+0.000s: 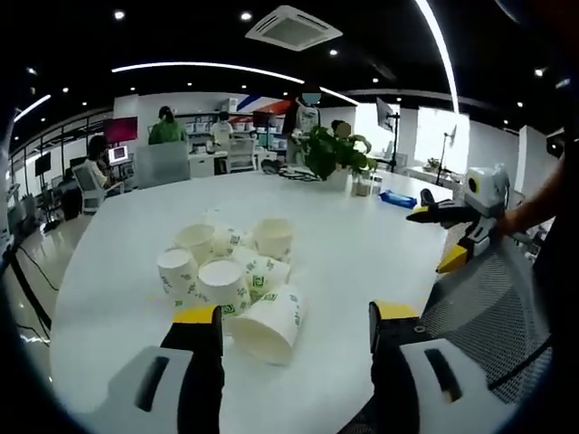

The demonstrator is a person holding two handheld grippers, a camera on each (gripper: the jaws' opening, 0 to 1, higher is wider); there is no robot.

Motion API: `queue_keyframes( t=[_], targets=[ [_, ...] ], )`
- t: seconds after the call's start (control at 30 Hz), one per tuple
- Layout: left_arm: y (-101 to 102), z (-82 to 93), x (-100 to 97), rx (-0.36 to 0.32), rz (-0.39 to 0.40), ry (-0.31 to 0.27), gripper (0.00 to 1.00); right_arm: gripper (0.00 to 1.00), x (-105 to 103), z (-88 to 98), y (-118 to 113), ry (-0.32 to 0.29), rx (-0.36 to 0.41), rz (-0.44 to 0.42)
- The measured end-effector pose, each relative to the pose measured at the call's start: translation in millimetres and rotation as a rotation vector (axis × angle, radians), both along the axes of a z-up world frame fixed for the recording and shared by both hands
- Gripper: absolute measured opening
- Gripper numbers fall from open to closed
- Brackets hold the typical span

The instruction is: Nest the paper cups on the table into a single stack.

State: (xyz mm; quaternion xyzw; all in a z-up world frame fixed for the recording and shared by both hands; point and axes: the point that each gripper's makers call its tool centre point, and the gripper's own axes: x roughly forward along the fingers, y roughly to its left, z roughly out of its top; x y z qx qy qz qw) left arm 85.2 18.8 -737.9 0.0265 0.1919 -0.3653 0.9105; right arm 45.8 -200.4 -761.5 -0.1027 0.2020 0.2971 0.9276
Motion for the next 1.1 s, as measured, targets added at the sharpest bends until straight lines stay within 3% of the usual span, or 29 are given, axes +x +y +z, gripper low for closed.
queue_keyframes(
  t=[0.23,0.3,0.53,0.63,0.83,0.97,1.1],
  targets=[
    [1.1,-13.0,8.5,-0.022,-0.016,0.062,0.57,0.96,0.2,-0.5,-1.2,0.003,0.001,-0.004],
    [2.8,-15.2,11.3,-0.027,-0.008,0.077,0.52,0.96,0.3,-0.3,-1.4,0.002,0.001,-0.006],
    [9.0,-25.6,19.2,-0.061,0.032,0.135,0.48,0.96,0.9,0.0,-3.0,0.0,0.002,-0.014],
    [4.7,-31.7,15.5,-0.126,0.055,0.213,0.4,0.95,0.9,-0.1,-3.2,0.0,0.001,-0.015],
    [4.4,-44.6,18.3,-0.161,0.053,0.28,0.33,0.94,1.0,-0.1,-4.3,0.0,0.001,-0.019],
    [3.4,-54.4,21.0,-0.252,0.042,0.372,0.25,0.94,0.9,-0.5,-4.5,0.002,-0.001,-0.019],
    [5.9,-62.3,26.7,-0.254,0.042,0.38,0.22,0.93,0.7,-1.4,-5.1,0.005,-0.006,-0.017]
  ],
)
